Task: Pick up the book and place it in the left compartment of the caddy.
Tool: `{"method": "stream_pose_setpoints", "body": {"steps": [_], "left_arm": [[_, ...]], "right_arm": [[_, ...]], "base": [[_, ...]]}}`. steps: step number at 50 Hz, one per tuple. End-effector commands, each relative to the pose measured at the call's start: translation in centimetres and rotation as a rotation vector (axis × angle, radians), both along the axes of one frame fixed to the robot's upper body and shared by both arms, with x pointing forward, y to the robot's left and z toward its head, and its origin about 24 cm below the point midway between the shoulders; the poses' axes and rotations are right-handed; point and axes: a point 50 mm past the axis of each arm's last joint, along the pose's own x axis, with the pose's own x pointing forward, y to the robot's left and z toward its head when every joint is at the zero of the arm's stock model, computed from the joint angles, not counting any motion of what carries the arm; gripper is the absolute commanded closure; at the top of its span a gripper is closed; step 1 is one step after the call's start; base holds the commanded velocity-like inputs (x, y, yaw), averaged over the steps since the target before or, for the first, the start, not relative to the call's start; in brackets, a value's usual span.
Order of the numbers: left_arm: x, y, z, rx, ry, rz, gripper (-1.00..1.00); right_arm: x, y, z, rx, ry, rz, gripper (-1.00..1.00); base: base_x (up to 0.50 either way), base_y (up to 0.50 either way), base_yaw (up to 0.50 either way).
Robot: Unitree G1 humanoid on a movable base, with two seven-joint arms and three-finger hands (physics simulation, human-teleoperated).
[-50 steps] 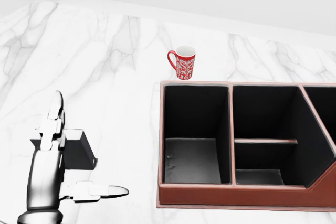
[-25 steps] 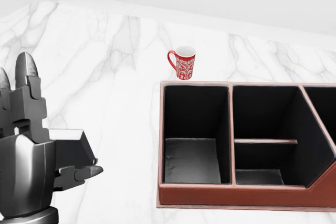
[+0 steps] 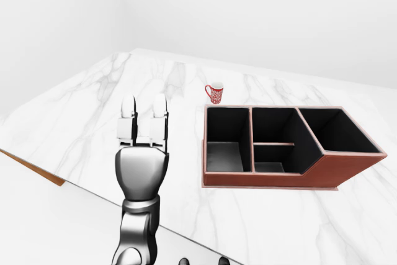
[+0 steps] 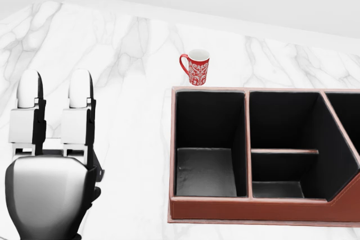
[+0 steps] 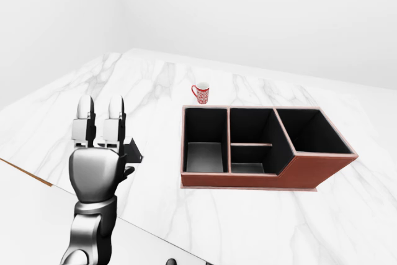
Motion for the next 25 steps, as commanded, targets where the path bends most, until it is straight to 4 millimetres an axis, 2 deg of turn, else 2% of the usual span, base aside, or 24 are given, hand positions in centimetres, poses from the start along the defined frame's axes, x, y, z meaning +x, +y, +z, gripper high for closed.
{"method": "stream_pose_setpoints", "body": {"steps": [1,3,4,25], "left_arm": [[-0.14,-0.93,0.01,0.074,0.021,-0.001,-1.0],[-0.14,-0.94,0.01,0.074,0.021,-0.002,-1.0],[-0.11,-1.17,0.3,-0.088,0.063,-0.051,-1.0],[-0.16,-1.53,0.38,-0.084,0.059,-0.09,-1.0]], "right_arm": [[0.07,0.19,-0.02,-0.019,0.005,0.01,-1.0],[0.07,0.19,-0.01,-0.019,0.005,0.01,-1.0],[-0.05,0.28,0.23,-0.036,0.007,0.0,-1.0],[-0.1,0.3,0.28,-0.039,0.003,-0.003,-1.0]], "base": [[0.0,0.0,0.0],[0.0,0.0,0.0],[0.0,0.0,0.0],[0.0,0.0,0.0]]}}
